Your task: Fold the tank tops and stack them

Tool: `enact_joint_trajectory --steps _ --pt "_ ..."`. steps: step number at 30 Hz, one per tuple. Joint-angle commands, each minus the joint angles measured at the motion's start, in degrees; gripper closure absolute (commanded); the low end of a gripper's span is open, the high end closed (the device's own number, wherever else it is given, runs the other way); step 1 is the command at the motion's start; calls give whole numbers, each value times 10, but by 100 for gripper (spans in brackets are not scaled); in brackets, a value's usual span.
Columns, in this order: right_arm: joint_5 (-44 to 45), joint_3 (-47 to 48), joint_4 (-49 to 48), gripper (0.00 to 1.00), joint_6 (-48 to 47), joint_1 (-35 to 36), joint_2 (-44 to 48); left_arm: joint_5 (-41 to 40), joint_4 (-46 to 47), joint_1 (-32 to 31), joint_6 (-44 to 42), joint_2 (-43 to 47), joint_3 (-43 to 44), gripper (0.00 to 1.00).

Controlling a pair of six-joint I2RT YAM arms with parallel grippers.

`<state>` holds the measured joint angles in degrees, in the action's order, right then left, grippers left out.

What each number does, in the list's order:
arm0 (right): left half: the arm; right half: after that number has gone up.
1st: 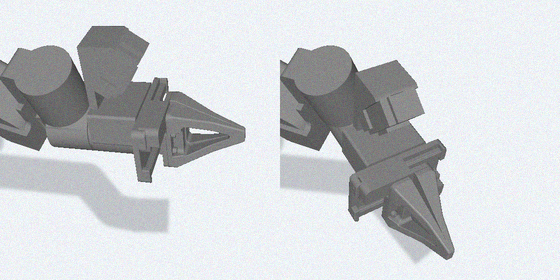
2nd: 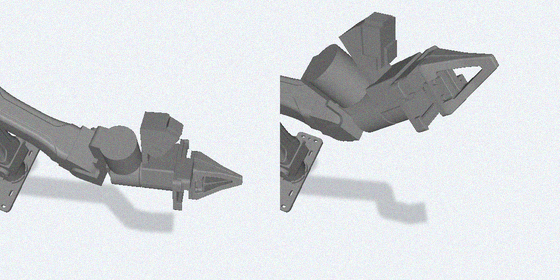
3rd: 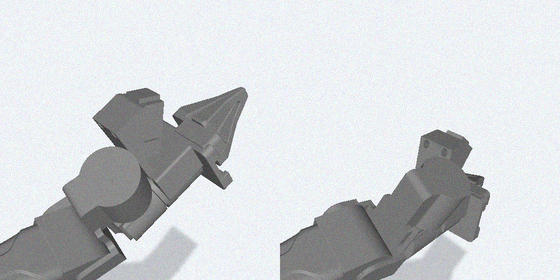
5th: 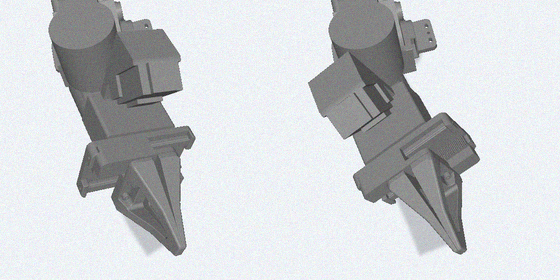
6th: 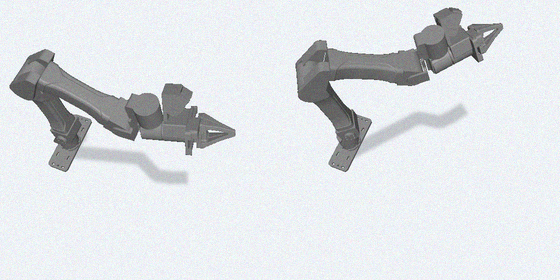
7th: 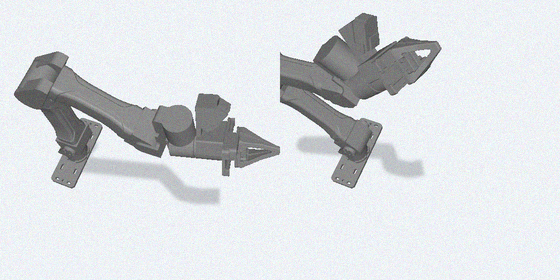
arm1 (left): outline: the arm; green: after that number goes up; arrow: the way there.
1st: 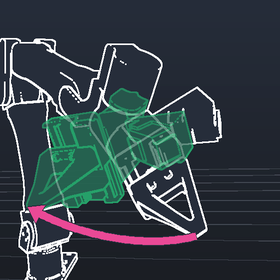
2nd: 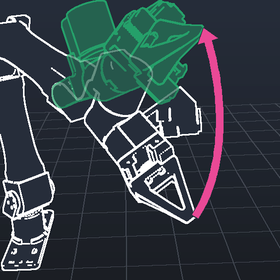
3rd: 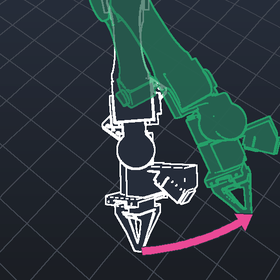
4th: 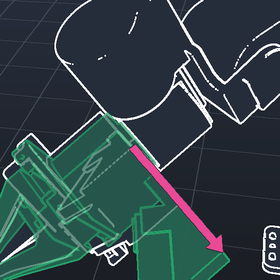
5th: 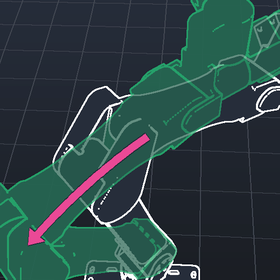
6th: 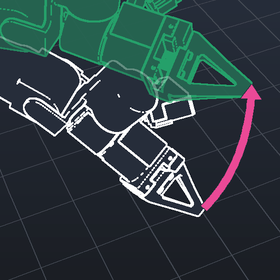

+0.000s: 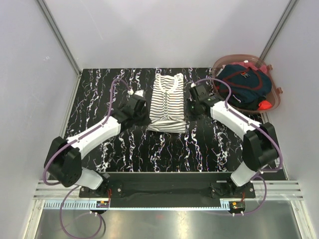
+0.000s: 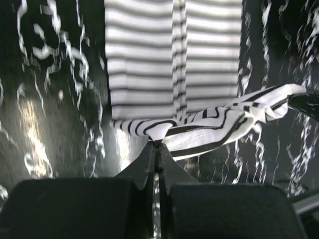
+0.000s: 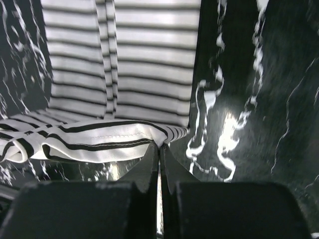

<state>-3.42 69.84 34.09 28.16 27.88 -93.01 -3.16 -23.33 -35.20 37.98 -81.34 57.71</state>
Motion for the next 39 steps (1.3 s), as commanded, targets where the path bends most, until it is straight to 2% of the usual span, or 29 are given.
enact_joint_trajectory --steps 1,11,21,28,39 --pt "17 85 13 100 -32 -19 -50 10 -6 16 -41 -40 71 100" --pt "45 265 49 100 -45 -47 -201 -39 -36 43 -85 -193 261 99" --pt "63 368 65 100 -43 -61 -266 -19 -22 82 -88 -257 310 99" --pt "61 405 71 100 -46 -73 -298 12 14 94 -91 -290 330 98" --pt "54 446 64 100 -48 -83 -335 28 6 109 -90 -350 386 96"
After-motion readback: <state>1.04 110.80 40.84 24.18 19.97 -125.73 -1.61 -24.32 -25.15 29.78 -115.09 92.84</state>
